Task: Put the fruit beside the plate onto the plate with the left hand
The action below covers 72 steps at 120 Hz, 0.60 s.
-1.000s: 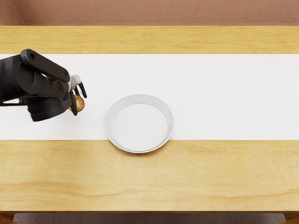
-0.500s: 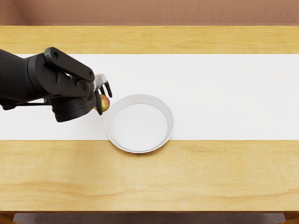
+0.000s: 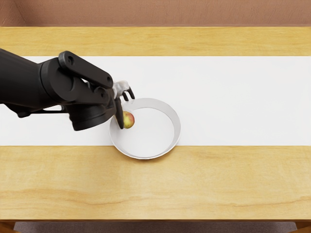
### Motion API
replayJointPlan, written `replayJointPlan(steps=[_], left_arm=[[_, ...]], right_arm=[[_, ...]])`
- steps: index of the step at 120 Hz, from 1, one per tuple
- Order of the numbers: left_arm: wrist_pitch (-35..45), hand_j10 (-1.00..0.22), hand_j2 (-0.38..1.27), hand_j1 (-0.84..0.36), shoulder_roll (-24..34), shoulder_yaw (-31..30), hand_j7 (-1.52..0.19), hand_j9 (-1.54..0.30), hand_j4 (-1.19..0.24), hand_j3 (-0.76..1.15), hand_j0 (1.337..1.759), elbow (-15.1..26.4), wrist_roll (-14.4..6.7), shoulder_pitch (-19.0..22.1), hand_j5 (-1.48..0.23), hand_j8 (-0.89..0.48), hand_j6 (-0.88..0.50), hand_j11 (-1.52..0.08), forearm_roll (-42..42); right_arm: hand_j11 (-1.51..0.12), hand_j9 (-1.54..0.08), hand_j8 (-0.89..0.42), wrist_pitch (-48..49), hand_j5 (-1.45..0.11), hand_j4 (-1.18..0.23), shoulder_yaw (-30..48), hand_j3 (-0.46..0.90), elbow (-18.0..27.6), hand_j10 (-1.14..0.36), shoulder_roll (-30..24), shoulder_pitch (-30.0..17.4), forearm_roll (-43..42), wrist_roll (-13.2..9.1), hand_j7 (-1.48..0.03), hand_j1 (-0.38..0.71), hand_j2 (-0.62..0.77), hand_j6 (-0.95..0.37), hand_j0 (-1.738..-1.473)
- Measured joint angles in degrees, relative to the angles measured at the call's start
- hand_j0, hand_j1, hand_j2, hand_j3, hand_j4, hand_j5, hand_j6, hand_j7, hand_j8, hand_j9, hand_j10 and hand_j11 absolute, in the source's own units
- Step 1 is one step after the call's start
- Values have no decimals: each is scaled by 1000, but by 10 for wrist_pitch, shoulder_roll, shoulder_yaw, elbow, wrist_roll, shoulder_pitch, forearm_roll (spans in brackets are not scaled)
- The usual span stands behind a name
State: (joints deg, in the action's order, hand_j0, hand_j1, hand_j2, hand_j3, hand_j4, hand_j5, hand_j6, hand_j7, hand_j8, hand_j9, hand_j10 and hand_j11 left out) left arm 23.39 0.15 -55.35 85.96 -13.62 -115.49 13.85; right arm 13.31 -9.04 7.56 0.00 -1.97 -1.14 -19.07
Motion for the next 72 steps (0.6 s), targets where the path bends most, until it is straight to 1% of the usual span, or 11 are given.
replayJointPlan(steps=[13,18,28,40,54,56,61,67,70,72], left_arm=[[-16,-184,74,136,7,4,-239,-240,-184,0,1658,-1,1,-2,-241,-180,-176,-240,-2],[-21,-153,61,172,27,6,-198,-199,-153,0,1658,-5,1,0,-200,-150,-146,-199,-3],[-27,-107,42,226,97,9,-138,-139,-107,0,1658,-9,1,1,-139,-105,-102,-139,-5],[-49,-71,27,267,196,11,-92,-92,-71,0,1658,-12,1,2,-92,-70,-68,-92,-8],[-123,-46,16,296,359,34,-59,-60,-45,0,1658,-14,2,5,-60,-45,-44,-60,-30],[-136,-43,15,299,383,40,-56,-56,-43,0,1658,-15,2,14,-56,-42,-42,-56,-36],[-169,-37,13,305,429,63,-49,-49,-37,0,1658,-21,2,63,-49,-37,-36,-49,-52],[-197,-32,11,311,456,100,-42,-42,-32,0,1658,-30,2,110,-42,-32,-31,-42,-69],[-207,-30,10,314,468,119,-39,-39,-30,0,1658,-34,2,126,-39,-30,-29,-39,-78],[-213,-29,9,316,472,130,-37,-37,-28,0,1658,-36,2,130,-37,-28,-28,-37,-83]], right_arm=[[0,0,0,0,0,0,0,0,0,0,0,0,0,0,0,-349,0,0,-1658],[0,0,0,0,0,0,0,0,0,0,0,0,0,0,0,-349,0,0,-1658],[0,0,0,0,0,0,0,0,0,0,0,0,0,0,0,-349,0,0,-1658],[0,0,0,0,0,0,0,0,0,0,0,0,0,0,0,-349,0,0,-1658],[0,0,0,0,0,0,0,0,0,0,0,0,0,0,0,-349,0,0,-1658],[0,0,0,0,0,0,0,0,0,0,0,0,0,0,0,-349,0,0,-1658],[0,0,0,0,0,0,0,0,0,0,0,0,0,0,0,-349,0,0,-1658],[0,0,0,0,0,0,0,0,0,0,0,0,0,0,0,-349,0,0,-1658],[0,0,0,0,0,0,0,0,0,0,0,0,0,0,0,-349,0,0,-1658],[0,0,0,0,0,0,0,0,0,0,0,0,0,0,0,-349,0,0,-1658]])
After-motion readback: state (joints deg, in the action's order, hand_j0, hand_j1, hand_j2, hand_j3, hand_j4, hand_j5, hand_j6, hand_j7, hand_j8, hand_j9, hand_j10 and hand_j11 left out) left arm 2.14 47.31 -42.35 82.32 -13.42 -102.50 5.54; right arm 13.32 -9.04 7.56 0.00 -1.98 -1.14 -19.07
